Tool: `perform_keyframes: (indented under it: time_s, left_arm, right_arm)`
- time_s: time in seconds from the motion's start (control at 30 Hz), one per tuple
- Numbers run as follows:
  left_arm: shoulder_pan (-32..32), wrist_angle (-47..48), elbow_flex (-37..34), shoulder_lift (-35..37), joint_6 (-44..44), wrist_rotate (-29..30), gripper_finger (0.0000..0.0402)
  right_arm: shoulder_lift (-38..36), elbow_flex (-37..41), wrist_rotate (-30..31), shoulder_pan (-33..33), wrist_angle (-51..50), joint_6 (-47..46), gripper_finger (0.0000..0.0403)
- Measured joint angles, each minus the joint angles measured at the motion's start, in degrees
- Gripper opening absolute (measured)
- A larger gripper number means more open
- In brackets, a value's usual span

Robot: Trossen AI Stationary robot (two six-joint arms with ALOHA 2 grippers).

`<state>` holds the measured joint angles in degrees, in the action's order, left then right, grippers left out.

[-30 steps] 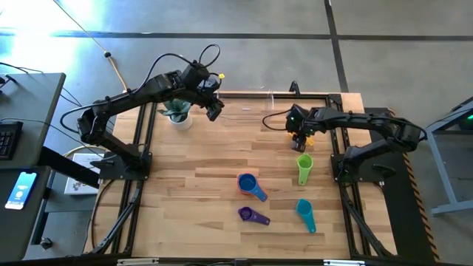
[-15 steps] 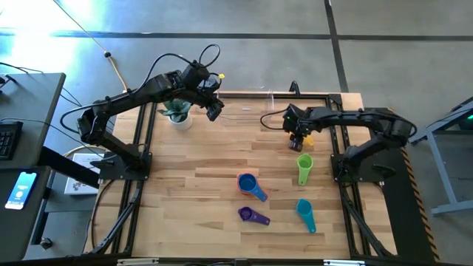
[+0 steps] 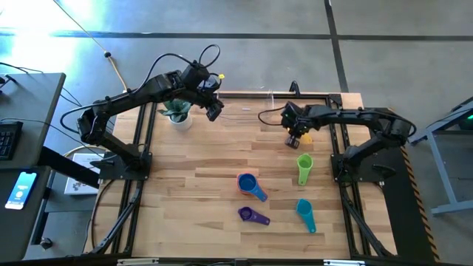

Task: Nest measuring cups in basket
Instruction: Stack the yellow measuring cup on top of the blue measuring cup

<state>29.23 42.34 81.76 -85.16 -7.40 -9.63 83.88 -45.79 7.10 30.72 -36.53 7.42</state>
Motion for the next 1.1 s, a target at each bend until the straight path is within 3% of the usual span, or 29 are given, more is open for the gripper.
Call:
perform_keyframes:
  time_s: [0.27, 0.57, 1.1]
  left_arm:
    - [0.0, 2.15, 0.0, 0.0, -2.27, -1.82, 0.0048]
    - [-0.04, 10.48, 0.0, -0.01, -0.98, -2.09, 0.0048]
    - [-4.37, 21.21, -0.02, 2.35, -0.47, -2.45, 0.0048]
  right_arm:
    - [0.0, -5.32, 1.24, -2.68, -6.32, -6.51, 0.0004]
    - [-0.02, -14.41, 3.84, -14.57, -13.99, -17.32, 0.0002]
    - [2.68, -22.53, 2.56, -33.74, -11.93, -31.59, 0.0001]
